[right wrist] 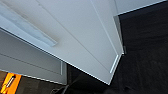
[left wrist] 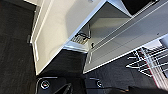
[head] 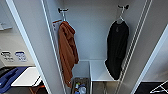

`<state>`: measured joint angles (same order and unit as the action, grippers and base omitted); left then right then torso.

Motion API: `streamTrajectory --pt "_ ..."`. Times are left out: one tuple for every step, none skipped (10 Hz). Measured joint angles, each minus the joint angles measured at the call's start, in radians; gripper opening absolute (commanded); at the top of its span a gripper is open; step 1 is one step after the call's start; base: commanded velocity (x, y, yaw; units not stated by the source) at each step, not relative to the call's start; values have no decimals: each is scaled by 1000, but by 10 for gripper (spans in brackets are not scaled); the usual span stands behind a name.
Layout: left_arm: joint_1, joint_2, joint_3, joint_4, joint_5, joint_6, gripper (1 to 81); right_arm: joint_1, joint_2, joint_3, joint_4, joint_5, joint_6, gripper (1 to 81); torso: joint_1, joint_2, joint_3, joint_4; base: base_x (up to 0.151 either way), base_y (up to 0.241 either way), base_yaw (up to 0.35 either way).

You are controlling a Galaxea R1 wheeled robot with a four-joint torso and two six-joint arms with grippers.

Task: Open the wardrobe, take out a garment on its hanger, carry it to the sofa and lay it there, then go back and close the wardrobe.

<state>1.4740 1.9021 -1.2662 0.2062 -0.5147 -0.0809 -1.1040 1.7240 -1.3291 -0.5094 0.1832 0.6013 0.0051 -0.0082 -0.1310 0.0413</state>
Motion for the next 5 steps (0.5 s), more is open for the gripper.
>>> streamTrajectory --pt "-3 71 -42 -16 -23 -7 811 -21 46 -72 20 -6 3 811 0 0 0 0 0 0 0" --pt "3 134 -73 -34 -37 -23 811 -43 119 -127 38 -6 4 811 0 0 0 0 0 0 0" --pt "15 187 -111 -54 -42 -28 811 -76 211 -194 50 -2 11 811 0 0 0 0 0 0 0" --pt "18 230 -167 -73 -43 -30 811 -109 289 -268 61 -4 18 811 0 0 0 0 0 0 0" --pt "20 269 -227 -94 -41 -33 811 -144 364 -353 70 -10 22 811 0 0 1 0 0 0 0"
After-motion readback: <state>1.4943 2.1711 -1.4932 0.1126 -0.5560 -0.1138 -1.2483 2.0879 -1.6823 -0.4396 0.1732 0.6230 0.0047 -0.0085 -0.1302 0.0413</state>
